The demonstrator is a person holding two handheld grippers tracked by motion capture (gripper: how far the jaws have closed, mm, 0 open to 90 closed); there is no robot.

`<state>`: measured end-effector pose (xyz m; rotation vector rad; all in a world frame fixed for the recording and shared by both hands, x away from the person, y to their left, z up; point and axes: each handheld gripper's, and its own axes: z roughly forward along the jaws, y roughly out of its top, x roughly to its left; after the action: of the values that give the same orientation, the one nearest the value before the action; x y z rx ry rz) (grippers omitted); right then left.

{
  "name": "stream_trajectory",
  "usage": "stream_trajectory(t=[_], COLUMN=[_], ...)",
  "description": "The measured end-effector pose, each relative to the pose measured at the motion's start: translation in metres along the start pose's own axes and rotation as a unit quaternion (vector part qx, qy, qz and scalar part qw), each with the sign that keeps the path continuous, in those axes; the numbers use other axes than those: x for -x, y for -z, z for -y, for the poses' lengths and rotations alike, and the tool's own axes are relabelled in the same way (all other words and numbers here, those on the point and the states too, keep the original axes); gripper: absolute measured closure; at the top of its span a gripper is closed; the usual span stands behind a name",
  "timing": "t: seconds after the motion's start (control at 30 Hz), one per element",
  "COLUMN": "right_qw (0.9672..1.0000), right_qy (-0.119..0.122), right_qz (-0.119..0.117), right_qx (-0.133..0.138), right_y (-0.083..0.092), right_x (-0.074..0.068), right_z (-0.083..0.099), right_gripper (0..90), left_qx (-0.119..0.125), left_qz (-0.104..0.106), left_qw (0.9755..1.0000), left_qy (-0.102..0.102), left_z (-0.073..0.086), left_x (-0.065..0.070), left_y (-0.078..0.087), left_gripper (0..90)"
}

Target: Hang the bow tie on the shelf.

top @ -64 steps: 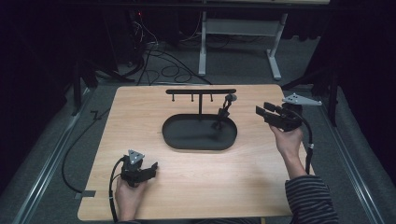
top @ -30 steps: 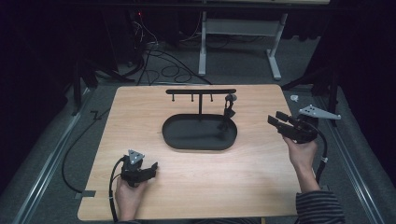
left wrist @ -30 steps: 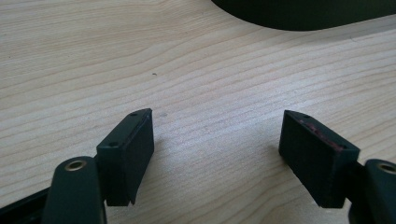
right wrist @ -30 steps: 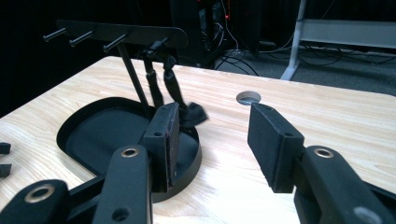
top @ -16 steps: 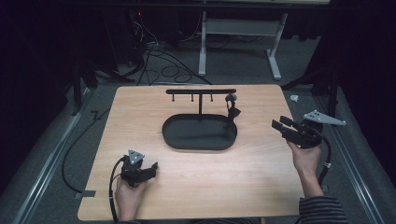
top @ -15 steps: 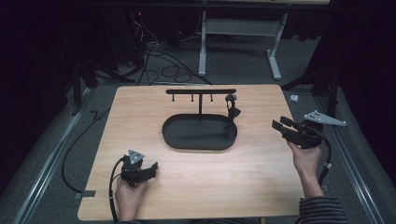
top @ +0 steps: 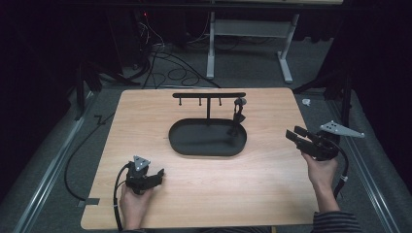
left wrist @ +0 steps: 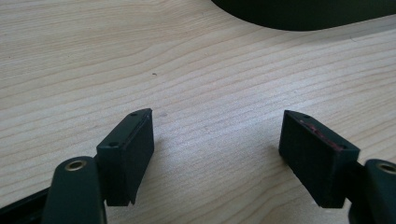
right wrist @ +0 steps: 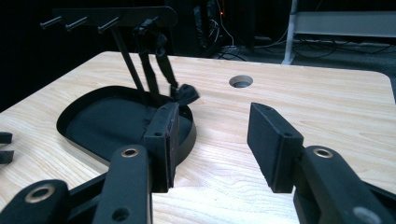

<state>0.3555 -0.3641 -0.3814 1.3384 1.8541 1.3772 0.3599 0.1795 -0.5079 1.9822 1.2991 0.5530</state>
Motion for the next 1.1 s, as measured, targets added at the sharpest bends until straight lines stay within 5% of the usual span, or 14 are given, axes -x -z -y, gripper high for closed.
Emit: stream_trajectory(t=[1.1], right_qw=[0.9997], right_qy=[-0.004], right_qz=[-0.020], right_qx=[-0.013], right_y=[0.002], right_x=[-0.014], right_z=[0.024], right_gripper=[55.5], left_qx=[0.000], left_qz=[0.000], left_qw=[1.0000], left_qy=[0.000], left_z=[0.000], left_x=[0.000], left_y=[0.000], left_gripper=[26.9])
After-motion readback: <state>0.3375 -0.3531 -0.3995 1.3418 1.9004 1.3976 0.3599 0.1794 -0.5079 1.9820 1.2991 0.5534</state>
